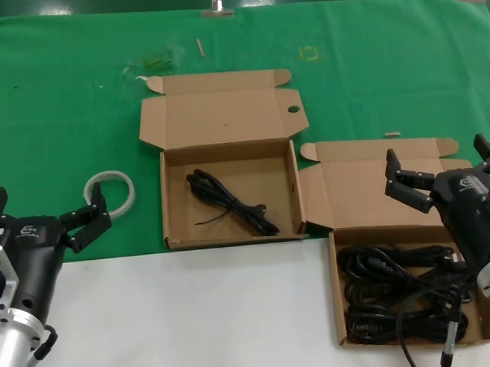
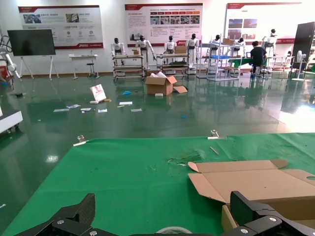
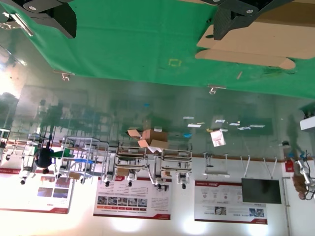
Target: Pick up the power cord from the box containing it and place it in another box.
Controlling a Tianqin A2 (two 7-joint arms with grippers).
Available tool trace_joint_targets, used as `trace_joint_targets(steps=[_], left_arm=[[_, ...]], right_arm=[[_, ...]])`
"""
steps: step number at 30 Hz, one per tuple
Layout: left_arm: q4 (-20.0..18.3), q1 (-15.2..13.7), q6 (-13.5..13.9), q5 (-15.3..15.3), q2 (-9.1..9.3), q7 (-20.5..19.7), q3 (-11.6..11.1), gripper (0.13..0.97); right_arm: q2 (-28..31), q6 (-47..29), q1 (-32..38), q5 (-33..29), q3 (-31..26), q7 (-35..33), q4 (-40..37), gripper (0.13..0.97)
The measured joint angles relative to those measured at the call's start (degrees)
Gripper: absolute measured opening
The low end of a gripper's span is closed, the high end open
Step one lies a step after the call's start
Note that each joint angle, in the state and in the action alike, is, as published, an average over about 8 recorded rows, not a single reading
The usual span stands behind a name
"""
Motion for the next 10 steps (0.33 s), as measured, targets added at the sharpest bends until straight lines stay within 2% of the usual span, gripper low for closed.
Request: trace_joint_targets(steps=[10], left_arm=[[0.0,0.0,0.0,0.0,0.0,0.0,0.0,0.966]], right_arm=[[0.0,0.0,0.0,0.0,0.0,0.0,0.0,0.966]])
